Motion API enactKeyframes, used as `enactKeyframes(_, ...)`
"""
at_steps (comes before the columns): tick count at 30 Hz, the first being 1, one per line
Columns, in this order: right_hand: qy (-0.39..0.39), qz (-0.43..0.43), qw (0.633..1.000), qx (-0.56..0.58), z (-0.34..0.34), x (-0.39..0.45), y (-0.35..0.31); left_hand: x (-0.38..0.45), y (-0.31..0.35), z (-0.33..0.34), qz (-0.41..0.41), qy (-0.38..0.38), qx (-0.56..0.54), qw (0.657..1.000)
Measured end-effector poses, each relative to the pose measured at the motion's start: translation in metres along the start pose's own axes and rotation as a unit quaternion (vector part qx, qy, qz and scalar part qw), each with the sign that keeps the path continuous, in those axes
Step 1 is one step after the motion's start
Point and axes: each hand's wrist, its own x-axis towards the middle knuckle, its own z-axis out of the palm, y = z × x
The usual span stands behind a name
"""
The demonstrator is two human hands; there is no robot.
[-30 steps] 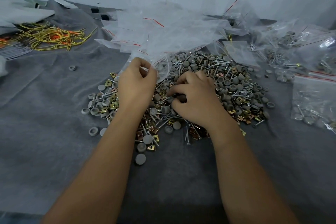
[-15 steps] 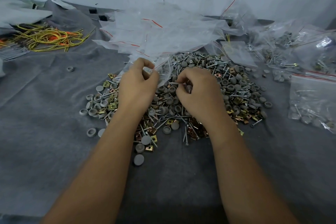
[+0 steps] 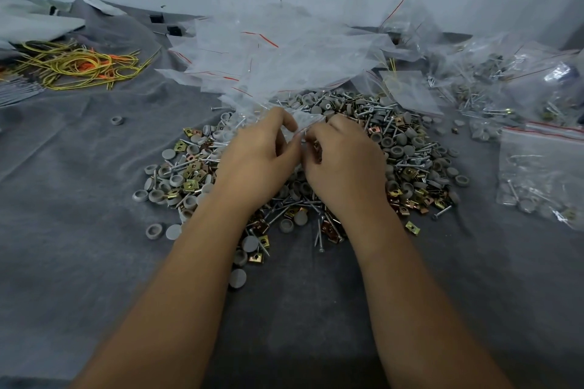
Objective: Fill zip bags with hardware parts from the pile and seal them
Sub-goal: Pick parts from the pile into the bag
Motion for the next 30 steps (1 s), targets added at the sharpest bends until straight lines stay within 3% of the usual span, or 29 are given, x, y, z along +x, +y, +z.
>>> enactKeyframes(8,0.017,-0.022,0.999,0.04,0.001,-0.001,-0.005,0.0,0.0,0.0,0.008,0.003,-0.037,0.999)
enactKeyframes(11,0.039,-0.006,0.994,0.106,0.001,-0.001,-0.005,-0.001,0.002,-0.001,0.012,-0.002,-0.073,0.997)
enactKeyframes(15,0.007,0.033,0.986,0.163,0.003,-0.001,-0.005,0.0,0.002,-0.001,-0.006,0.012,-0.075,0.997)
enactKeyframes(19,0.052,0.047,0.977,0.2,0.0,0.002,-0.003,0.002,-0.002,-0.003,-0.064,0.064,-0.065,0.994)
enactKeyframes(23,0.107,0.1,0.967,0.209,-0.003,0.004,0.004,0.004,-0.002,-0.01,-0.111,0.178,-0.094,0.973)
enactKeyframes(26,0.079,0.128,0.969,0.194,-0.004,0.006,0.008,0.004,-0.001,-0.013,-0.112,0.245,-0.101,0.958)
enactKeyframes(30,-0.03,0.107,0.978,0.179,-0.002,0.006,0.007,0.002,0.0,-0.012,-0.111,0.211,-0.057,0.97)
